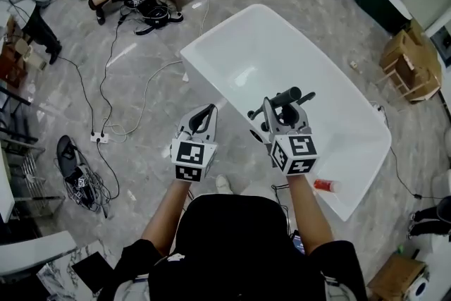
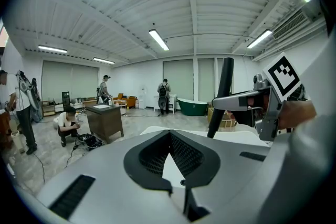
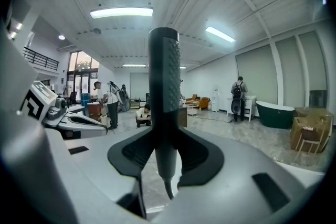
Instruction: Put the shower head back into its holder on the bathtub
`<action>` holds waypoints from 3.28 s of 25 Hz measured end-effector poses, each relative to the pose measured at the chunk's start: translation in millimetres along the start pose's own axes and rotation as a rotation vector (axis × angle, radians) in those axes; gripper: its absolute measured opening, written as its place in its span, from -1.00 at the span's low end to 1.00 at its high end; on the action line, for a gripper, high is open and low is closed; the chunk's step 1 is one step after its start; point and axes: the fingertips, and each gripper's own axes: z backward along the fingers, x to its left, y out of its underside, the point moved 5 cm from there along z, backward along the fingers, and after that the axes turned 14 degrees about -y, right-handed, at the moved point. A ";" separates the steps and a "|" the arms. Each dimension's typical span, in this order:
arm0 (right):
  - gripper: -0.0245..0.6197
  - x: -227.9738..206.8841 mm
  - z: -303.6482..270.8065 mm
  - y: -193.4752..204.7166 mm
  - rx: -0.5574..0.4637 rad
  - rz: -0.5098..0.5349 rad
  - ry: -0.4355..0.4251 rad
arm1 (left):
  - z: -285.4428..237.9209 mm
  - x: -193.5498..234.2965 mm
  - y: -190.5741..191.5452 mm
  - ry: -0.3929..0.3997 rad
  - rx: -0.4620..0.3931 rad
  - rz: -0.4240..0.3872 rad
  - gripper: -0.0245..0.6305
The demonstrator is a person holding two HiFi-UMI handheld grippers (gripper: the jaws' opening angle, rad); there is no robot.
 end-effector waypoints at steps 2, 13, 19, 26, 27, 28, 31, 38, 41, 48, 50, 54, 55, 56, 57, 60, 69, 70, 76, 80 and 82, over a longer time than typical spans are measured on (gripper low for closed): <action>-0.48 -2.8 -9.3 5.1 0.015 -0.004 0.005 | -6.2 6.3 0.2 -0.002 0.008 0.017 -0.88; -0.48 -40.6 -39.9 39.2 0.101 -0.048 0.016 | -54.5 -0.3 23.7 0.008 0.095 0.022 -0.88; -0.48 -76.3 -63.9 65.1 0.165 -0.090 0.011 | -95.2 -11.8 43.1 0.026 0.156 0.011 -0.88; -0.48 -109.3 -87.9 104.2 0.260 -0.133 -0.017 | -136.3 -28.1 78.1 0.040 0.255 0.020 -0.88; -0.48 -113.5 -91.5 111.0 0.273 -0.141 -0.021 | -141.9 -29.9 83.9 0.042 0.270 0.023 -0.88; -0.48 -117.5 -95.2 117.9 0.286 -0.150 -0.025 | -147.2 -31.7 89.9 0.044 0.285 0.026 -0.88; -0.48 -128.0 -106.0 138.1 0.325 -0.170 -0.039 | -161.6 -37.6 107.7 0.050 0.325 0.035 -0.88; -0.48 -145.6 -127.3 184.8 0.414 -0.179 -0.049 | -188.1 -44.4 149.8 0.062 0.414 0.092 -0.88; -0.48 -148.0 -138.1 205.3 0.449 -0.182 -0.066 | -198.3 -39.3 164.6 0.050 0.424 0.108 -0.88; -0.48 -145.9 -160.0 258.6 0.524 -0.177 -0.083 | -218.5 -29.4 200.7 0.050 0.443 0.118 -0.88; -0.48 -147.2 -163.3 270.8 0.538 -0.181 -0.082 | -223.3 -30.1 210.4 0.050 0.455 0.133 -0.88; -0.48 -152.3 -166.9 293.7 0.561 -0.196 -0.083 | -229.1 -34.9 231.3 0.051 0.485 0.151 -0.88; -0.48 -153.7 -167.9 298.8 0.566 -0.199 -0.081 | -230.0 -36.2 235.4 0.052 0.493 0.158 -0.88; -0.48 -154.7 -169.5 304.0 0.571 -0.201 -0.079 | -230.7 -36.9 239.2 0.051 0.499 0.164 -0.88; -0.48 -155.3 -171.8 309.4 0.577 -0.200 -0.079 | -231.4 -37.1 243.3 0.049 0.505 0.167 -0.88; -0.48 -156.8 -180.5 326.3 0.597 -0.187 -0.087 | -234.0 -37.2 255.9 0.043 0.524 0.169 -0.88; -0.48 -157.7 -197.6 367.4 0.654 -0.183 -0.093 | -239.5 -29.3 275.5 0.024 0.548 0.160 -0.88; -0.48 -157.6 -199.9 371.4 0.660 -0.184 -0.093 | -240.7 -27.0 276.3 0.016 0.549 0.153 -0.88; -0.48 -159.7 -209.8 397.3 0.701 -0.184 -0.087 | -247.8 -22.6 291.1 0.011 0.545 0.123 -0.88; -0.49 -158.5 -216.2 410.0 0.739 -0.182 -0.048 | -252.9 -19.1 301.4 0.008 0.554 0.131 -0.88; -0.48 -158.6 -216.8 415.5 0.749 -0.183 -0.041 | -253.8 -19.0 304.3 0.004 0.560 0.142 -0.88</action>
